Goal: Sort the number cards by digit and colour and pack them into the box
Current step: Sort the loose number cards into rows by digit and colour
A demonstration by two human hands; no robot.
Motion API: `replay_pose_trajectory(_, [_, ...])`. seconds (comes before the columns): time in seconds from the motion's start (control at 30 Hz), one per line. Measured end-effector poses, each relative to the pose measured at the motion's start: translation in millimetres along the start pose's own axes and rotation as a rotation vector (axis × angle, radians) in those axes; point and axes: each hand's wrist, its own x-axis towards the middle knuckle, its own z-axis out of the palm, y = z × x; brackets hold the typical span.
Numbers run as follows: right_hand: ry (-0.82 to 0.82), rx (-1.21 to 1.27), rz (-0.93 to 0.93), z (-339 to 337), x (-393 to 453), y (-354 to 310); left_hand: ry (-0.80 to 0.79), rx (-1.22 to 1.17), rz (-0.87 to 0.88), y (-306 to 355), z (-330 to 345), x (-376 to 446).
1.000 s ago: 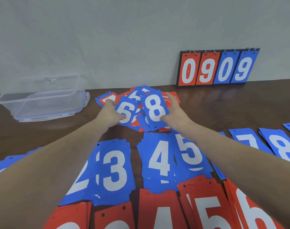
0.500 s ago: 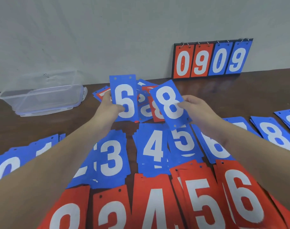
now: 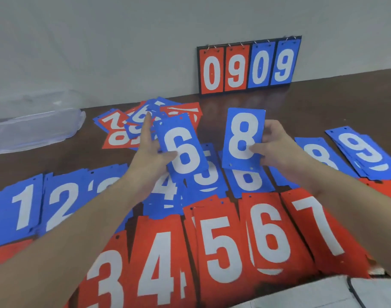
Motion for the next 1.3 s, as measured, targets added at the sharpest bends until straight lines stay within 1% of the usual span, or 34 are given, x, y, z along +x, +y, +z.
replay_pose_trajectory(0.13, [0.003,-0.028,-0.011,-30.9,-3.2,7.2,-0.033,0.033,0.003,3.3,29.1,-9.9])
replay_pose_trajectory(0.3, [-0.049,-0.024,0.011,-60.6,-6.4,13.8,-0.02,0.025,-0.019,3.9,62.8,-20.4])
replay_pose_trajectory(0.43, [-0.06,-0.095,0.003,-84.5,-6.3,16.5,-0.021,0.037,-0.057,3.3,82.3,-27.5])
replay_pose_trajectory(0.57, [-0.06,-0.02,-0.01,-104.8,-9.1,18.3,-0.027,0.059,-0.088,2.5,101.7,-34.6])
replay_pose_trajectory(0.67, [-0.086,-0.012,-0.018,-119.4,-5.3,23.2,-0.04,0.048,-0.124,0.4,119.3,-40.7])
replay_pose_trajectory(0.8, [-0.131,-0.037,0.027,-134.0,-0.9,27.1,-0.077,0.107,-0.149,-1.6,141.0,-45.7])
replay_pose_trajectory(0.93, [-0.175,-0.006,0.069,-142.8,1.7,32.7,-0.074,0.239,-0.162,-4.8,148.6,-52.1])
replay_pose_trajectory(1.0, [-0.174,0.032,0.071,-146.1,2.3,34.7,-0.065,0.267,-0.175,-8.4,149.6,-56.9])
replay_pose_trajectory(1.13, [-0.153,0.113,0.103,-147.6,1.4,32.3,-0.025,0.249,-0.219,-10.4,146.0,-64.4])
replay_pose_trajectory(1.23, [-0.182,0.131,0.122,-143.0,-0.9,26.7,0.015,0.26,-0.221,-6.7,138.1,-72.1])
replay_pose_trajectory(1.3, [-0.198,0.129,0.139,-138.4,1.0,26.5,0.052,0.197,-0.226,-2.0,128.4,-79.2])
